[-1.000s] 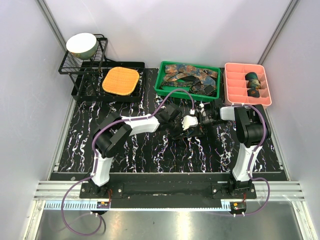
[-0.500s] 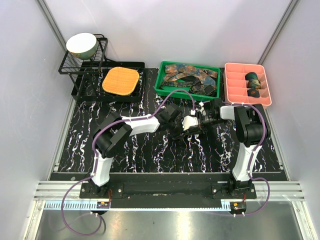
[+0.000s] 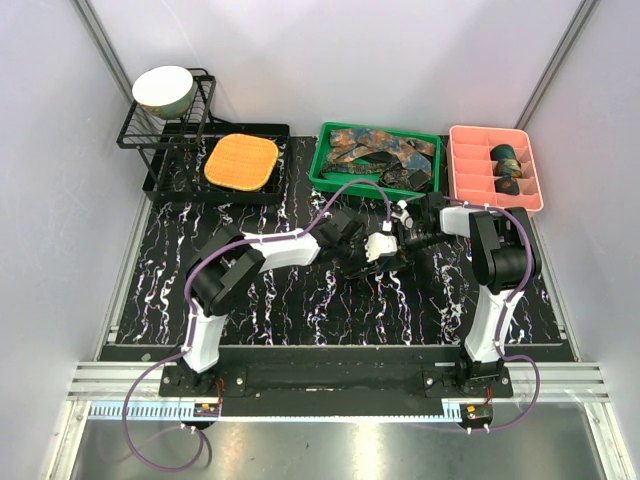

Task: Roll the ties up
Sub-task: Pick up the tie at the center of the board.

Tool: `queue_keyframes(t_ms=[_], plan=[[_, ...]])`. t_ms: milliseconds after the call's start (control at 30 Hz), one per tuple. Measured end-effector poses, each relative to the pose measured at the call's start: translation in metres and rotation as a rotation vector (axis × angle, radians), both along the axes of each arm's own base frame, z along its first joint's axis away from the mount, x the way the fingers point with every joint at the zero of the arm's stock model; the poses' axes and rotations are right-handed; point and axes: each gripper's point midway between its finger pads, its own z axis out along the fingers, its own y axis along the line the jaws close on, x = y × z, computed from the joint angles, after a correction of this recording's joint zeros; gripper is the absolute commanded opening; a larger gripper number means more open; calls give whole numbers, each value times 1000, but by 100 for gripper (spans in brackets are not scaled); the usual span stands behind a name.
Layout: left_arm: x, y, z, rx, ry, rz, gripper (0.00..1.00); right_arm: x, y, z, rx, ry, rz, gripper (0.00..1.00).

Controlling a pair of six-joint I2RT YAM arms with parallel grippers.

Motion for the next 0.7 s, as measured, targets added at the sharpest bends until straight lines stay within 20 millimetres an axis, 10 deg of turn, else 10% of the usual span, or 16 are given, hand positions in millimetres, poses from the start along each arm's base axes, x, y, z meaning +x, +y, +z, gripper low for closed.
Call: queue_keyframes(t_ms=[500, 700], plan=[[0, 0, 0, 0, -5, -11, 0, 8, 2, 8, 19, -36, 10, 58], [0, -1, 0, -1, -4, -13, 0, 7, 1, 6, 11, -41, 12, 15]])
